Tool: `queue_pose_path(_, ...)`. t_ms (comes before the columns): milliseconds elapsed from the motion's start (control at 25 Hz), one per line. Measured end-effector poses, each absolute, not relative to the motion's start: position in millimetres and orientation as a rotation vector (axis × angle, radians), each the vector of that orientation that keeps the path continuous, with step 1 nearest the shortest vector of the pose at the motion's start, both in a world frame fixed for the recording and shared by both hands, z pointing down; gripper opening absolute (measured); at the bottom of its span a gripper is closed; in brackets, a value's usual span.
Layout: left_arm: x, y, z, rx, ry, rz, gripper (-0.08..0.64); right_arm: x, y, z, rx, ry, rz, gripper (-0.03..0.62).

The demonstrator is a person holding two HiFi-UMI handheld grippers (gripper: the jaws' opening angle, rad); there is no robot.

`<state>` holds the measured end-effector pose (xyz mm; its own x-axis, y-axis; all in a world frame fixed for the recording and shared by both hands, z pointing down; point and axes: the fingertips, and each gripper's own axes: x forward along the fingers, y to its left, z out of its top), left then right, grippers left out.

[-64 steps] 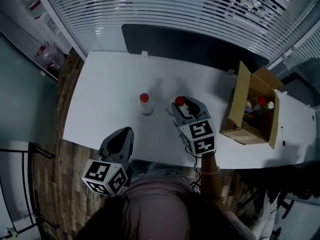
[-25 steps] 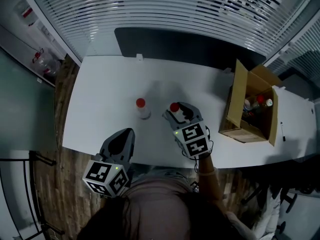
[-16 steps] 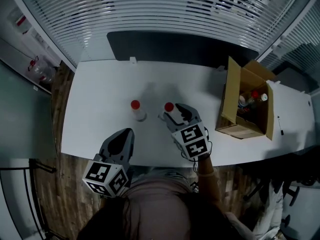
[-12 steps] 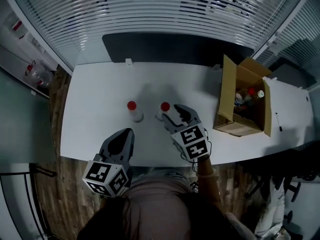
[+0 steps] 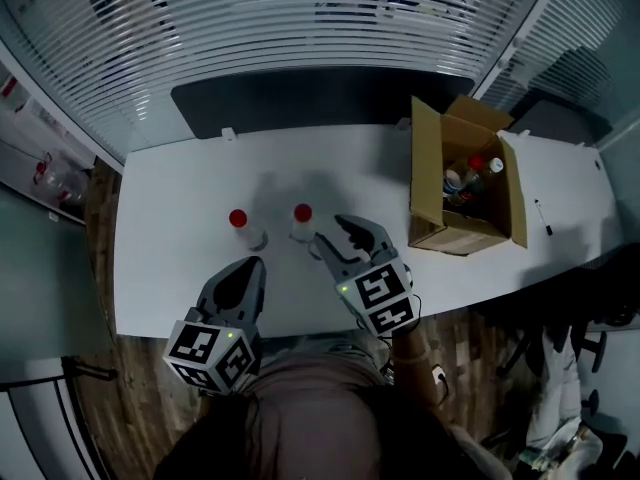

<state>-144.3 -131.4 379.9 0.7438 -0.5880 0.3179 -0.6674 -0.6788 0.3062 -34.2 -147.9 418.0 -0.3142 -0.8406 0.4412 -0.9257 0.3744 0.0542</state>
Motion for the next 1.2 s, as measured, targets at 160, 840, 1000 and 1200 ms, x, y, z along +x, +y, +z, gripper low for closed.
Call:
queue_pose_path(160,-128,-127,379,2.565,-0.908,0.279,0.009,-28,-134,410,1.558,-2.252,0.289,0.164)
queue_pose_path(840,-76,-106,375,2.601,-0.828,0.291,0.009,13,-92,369,1.697,-2.258,0.208,0.031)
queue_pose_path(1000,-68,-101,375,2.600,-0.843,0.286,0.009,24,-86,366,1.711,-2.261,0.215,0.028)
queue_pose_path(1200,-62,-96,375,2.589,-0.876,0.282,0.008,34,-80,365,1.705,-2.259,0.206,0.028)
